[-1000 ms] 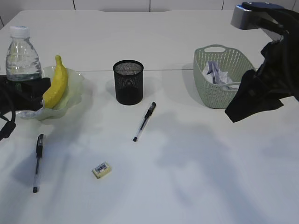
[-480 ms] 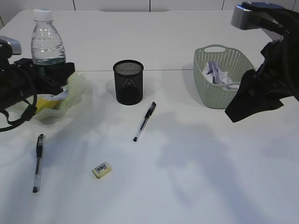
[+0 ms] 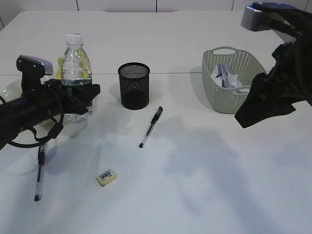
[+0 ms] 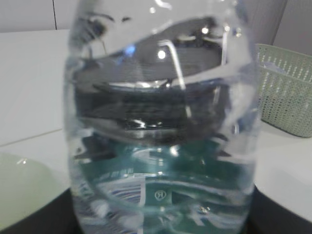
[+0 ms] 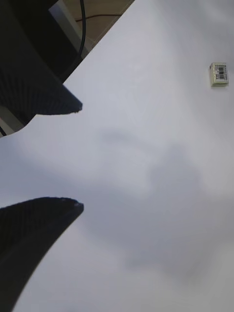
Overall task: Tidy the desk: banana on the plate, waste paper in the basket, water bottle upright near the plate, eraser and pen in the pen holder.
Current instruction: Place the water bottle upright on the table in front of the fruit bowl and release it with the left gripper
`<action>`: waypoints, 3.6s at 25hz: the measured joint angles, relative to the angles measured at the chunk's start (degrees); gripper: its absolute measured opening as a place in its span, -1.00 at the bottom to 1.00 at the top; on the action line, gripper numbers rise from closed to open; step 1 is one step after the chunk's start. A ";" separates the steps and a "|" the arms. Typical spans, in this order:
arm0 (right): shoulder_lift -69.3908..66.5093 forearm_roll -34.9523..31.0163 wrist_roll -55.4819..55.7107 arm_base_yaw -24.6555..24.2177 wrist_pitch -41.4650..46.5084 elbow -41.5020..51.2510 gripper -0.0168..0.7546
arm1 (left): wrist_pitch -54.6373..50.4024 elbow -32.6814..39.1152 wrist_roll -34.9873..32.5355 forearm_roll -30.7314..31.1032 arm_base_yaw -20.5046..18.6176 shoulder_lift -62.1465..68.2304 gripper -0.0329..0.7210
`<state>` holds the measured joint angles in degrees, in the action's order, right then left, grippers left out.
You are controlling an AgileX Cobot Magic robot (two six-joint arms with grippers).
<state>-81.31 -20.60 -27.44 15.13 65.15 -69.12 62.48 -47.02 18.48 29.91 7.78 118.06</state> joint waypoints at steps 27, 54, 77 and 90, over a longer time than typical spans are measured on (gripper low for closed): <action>0.00 0.00 0.00 0.00 0.00 0.00 0.09 | 0.25 -7.81 -3.25 0.05 1.91 12.09 0.13; 0.00 0.00 0.00 0.00 0.13 0.00 0.09 | 0.36 -8.41 -5.47 -0.36 1.91 12.30 0.16; 0.00 0.00 -0.04 0.00 0.13 0.00 0.09 | 0.36 -8.41 -6.53 3.16 2.63 8.78 0.16; 0.00 0.00 -0.04 0.00 0.13 0.00 0.09 | 0.11 -8.41 -6.53 2.06 4.47 11.28 0.16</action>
<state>-81.31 -20.60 -27.48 15.13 65.28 -69.12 62.59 -55.43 11.95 31.96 12.24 129.34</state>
